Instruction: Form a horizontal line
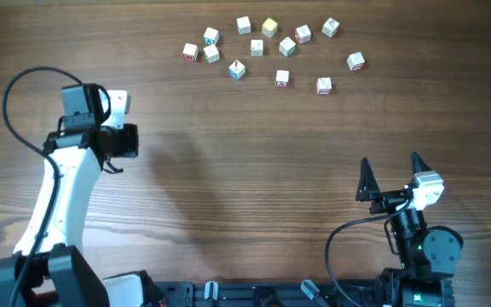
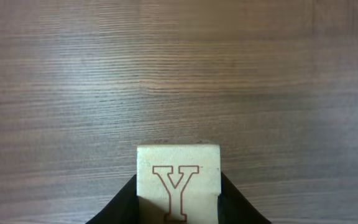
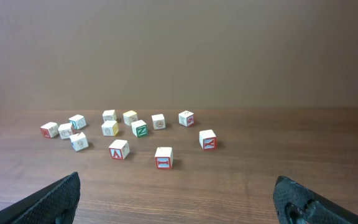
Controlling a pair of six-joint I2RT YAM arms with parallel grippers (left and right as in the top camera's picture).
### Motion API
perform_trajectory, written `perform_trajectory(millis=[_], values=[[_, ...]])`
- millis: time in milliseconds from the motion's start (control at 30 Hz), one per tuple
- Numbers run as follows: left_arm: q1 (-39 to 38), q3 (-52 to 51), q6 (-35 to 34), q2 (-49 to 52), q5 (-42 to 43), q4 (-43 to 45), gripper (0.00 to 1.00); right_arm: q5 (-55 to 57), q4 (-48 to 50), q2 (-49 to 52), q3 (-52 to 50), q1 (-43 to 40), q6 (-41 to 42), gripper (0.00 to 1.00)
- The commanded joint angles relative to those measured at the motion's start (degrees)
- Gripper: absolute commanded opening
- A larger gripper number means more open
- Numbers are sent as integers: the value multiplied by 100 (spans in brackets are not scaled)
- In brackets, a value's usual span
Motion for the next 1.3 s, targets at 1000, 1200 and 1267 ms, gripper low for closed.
perform_trajectory(millis=[1000, 1200, 1267], values=[[431, 50, -1086, 1462, 570, 420, 100, 61, 28, -46, -7, -24, 68, 100], [431, 450, -1421, 588, 1056, -142, 100, 61, 28, -46, -7, -24, 68, 100], [431, 614, -1845, 219, 1093, -201, 100, 61, 28, -46, -7, -24, 68, 100]])
